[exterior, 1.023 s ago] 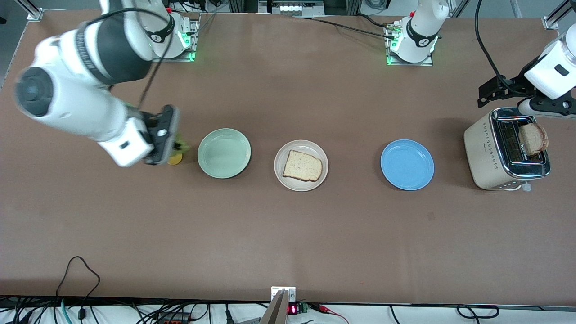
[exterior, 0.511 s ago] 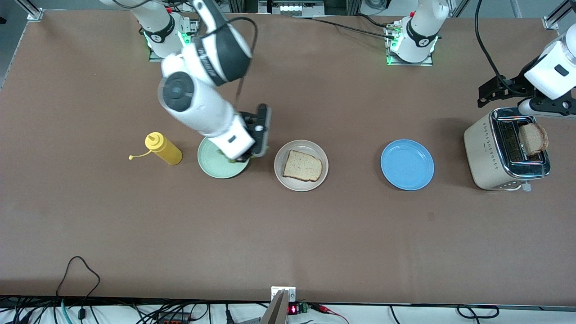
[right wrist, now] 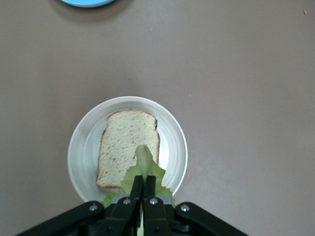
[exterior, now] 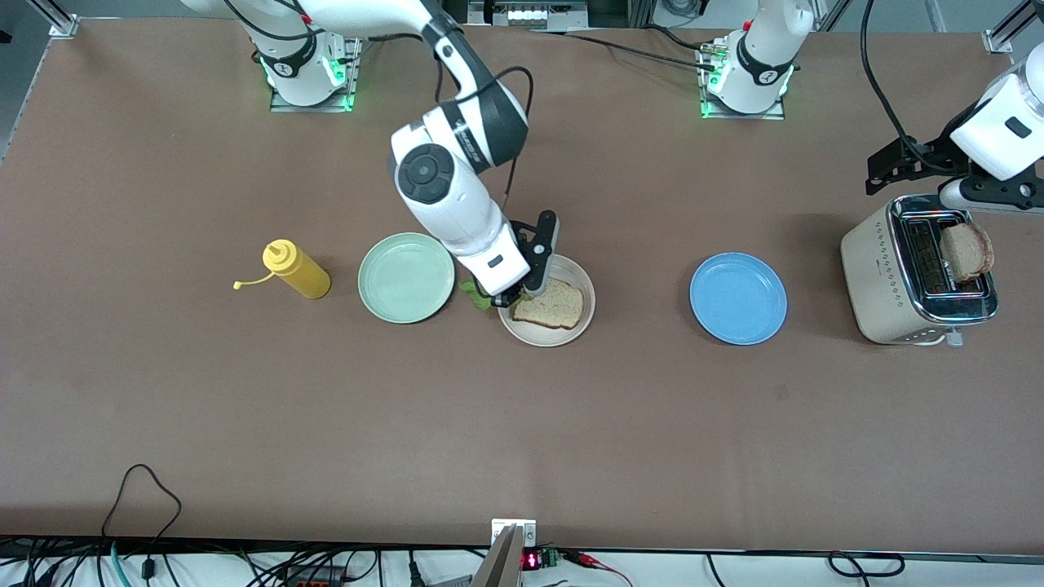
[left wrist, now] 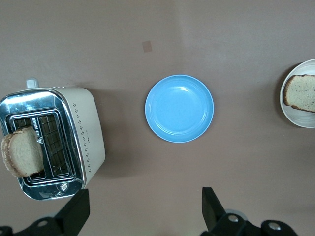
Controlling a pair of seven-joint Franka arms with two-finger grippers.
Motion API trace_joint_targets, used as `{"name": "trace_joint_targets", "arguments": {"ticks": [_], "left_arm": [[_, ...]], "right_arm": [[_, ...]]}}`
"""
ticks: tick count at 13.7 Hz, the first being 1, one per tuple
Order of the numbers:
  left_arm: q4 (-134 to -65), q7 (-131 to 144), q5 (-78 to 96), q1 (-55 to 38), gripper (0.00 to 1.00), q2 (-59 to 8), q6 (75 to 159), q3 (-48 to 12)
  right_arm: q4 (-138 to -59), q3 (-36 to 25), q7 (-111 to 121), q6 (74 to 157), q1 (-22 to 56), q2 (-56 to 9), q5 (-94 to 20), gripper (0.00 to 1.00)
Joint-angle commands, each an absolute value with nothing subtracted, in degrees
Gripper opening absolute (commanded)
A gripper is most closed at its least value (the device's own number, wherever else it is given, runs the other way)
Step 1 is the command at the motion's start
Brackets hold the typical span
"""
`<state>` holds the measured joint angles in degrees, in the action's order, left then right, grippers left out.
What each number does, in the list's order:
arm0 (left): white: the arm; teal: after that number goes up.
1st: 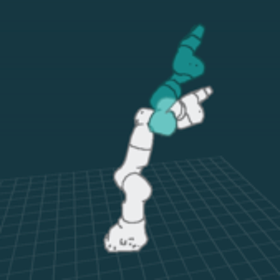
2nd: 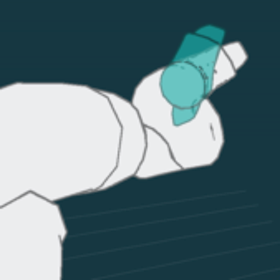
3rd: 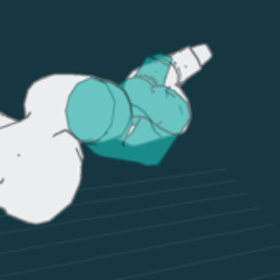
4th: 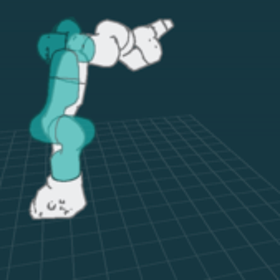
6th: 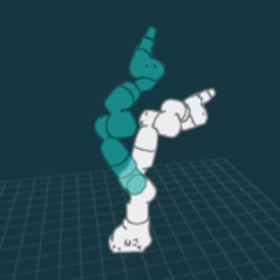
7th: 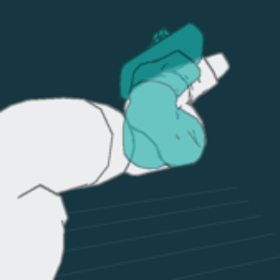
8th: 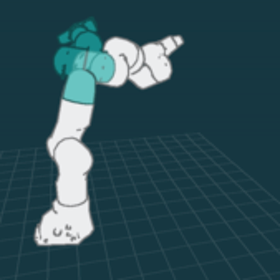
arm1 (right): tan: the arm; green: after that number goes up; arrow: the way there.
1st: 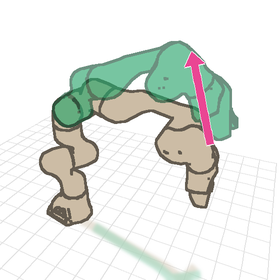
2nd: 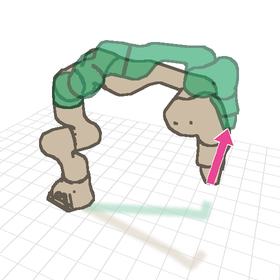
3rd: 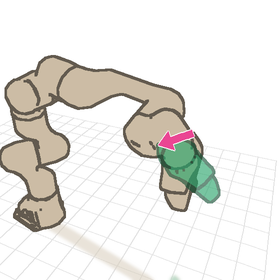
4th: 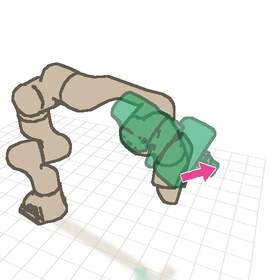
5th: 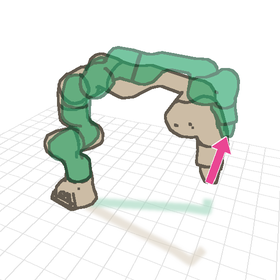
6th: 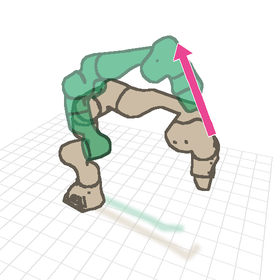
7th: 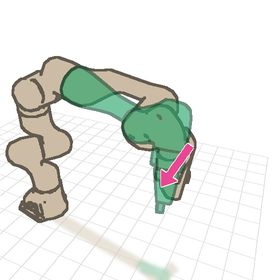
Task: Make sandwich in beige plate with both arms
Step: 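Carry the lettuce leaf over the beige plate with the right gripper, then lower the lettuce onto the bread and open the right gripper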
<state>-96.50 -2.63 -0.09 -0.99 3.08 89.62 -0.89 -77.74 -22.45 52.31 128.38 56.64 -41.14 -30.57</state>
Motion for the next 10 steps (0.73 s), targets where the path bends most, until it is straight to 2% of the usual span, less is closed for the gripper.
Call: {"name": "trace_joint_targets", "arguments": {"ticks": [1, 9, 10], "left_arm": [[-96.4, -3.8, 0.4, -1.1, 1.0, 3.2, 89.2, -0.6], [-96.4, -3.9, 0.4, -1.0, 1.0, 3.2, 89.2, -0.6], [-96.4, -3.8, 0.4, -1.0, 1.0, 3.2, 89.2, -0.6]], "right_arm": [[-75.5, -22.9, 49.0, 133.2, 58.3, -45.0, -31.6, 0.0], [-73.8, -19.3, 40.3, 144.4, 60.0, -50.4, -31.5, 0.0], [-73.9, -19.0, 40.6, 144.8, 60.0, -50.4, -31.1, 0.41]]}}
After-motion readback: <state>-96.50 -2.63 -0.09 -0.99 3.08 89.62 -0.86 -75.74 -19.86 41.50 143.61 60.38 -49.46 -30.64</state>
